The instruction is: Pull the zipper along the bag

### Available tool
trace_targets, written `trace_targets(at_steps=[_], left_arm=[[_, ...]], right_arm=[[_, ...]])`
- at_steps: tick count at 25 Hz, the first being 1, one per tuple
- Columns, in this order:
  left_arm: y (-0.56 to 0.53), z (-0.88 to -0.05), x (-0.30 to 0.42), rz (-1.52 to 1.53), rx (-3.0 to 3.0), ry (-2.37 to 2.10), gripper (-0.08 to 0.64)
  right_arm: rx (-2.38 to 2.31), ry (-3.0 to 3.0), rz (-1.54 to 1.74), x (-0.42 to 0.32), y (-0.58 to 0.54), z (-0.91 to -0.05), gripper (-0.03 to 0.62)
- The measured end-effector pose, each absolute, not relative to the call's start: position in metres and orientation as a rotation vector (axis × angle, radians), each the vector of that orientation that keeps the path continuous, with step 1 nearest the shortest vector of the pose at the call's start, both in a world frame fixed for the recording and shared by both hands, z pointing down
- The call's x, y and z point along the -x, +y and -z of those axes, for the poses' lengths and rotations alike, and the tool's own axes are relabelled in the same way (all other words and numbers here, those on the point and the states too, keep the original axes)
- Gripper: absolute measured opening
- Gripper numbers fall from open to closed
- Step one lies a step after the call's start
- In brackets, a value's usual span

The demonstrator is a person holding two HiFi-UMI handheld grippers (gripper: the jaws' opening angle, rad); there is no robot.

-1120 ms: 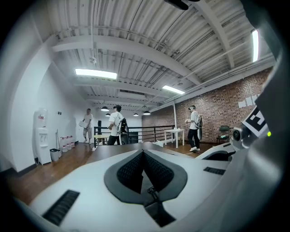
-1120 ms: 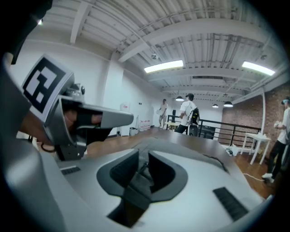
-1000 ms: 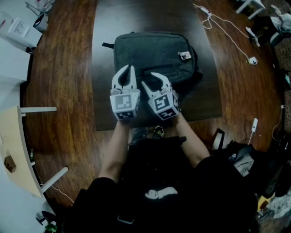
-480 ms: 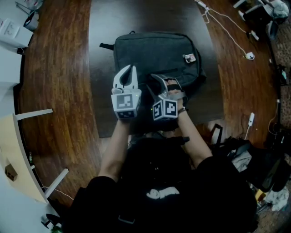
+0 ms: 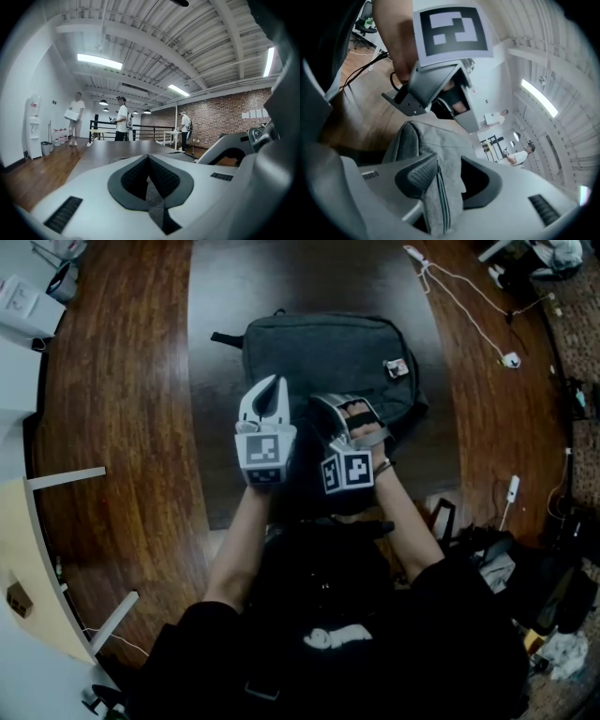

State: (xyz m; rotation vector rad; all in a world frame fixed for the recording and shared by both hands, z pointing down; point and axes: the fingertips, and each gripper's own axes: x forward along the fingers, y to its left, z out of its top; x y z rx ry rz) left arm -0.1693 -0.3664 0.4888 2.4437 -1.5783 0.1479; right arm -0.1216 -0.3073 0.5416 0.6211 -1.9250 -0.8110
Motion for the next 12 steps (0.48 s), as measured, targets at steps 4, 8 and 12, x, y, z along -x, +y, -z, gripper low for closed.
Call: trace_targets(at_steps=[4,8,12], left_arm=[[-0.368,-0.495,0.174,-0.154,-2.439,-1.564,-0.003],[-0.375,-0.507,0.164,-0.178,-2.47,-1.538,-0.003],[-0.376,-0.517,0.153,-0.203,-2.534,-1.533,-0.003]], right_arm=[[-0.572,-1.866,0.669,0.116,-0.31,-0.568,0.15],[-0.488,-1.774,0.768,0.127,-0.305,-0.585,0.041],[-0.555,-1.848,0.704,0.127,-0.305,-0.566,0.018]])
